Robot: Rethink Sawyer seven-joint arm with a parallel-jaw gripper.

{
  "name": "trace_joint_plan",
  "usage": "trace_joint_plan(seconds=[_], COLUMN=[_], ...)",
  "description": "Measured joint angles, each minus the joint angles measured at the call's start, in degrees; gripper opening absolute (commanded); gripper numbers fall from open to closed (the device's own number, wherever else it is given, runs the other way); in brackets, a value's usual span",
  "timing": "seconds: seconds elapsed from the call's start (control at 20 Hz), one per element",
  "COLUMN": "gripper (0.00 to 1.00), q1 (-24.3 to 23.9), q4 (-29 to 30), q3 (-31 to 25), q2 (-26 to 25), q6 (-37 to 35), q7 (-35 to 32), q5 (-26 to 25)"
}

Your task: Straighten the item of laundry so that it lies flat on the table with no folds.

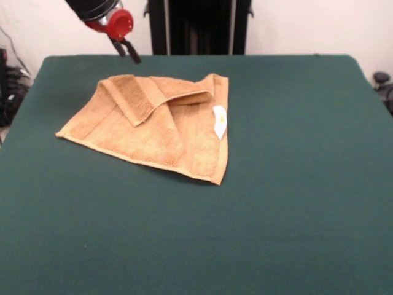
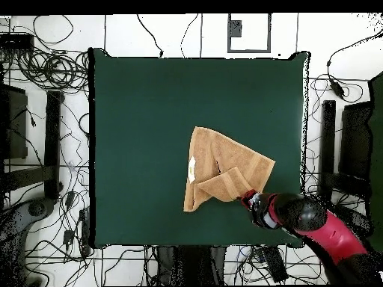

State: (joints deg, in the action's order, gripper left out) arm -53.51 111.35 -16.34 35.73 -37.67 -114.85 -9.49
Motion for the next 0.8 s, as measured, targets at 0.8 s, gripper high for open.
trace_joint_plan(seconds=[0.8], gripper=[1.0], q1=[0.63], q4=[-3.29], q3=[0.15], q2=[1.32], q6=[26.71], q7=[0.0], q5=[-14.59])
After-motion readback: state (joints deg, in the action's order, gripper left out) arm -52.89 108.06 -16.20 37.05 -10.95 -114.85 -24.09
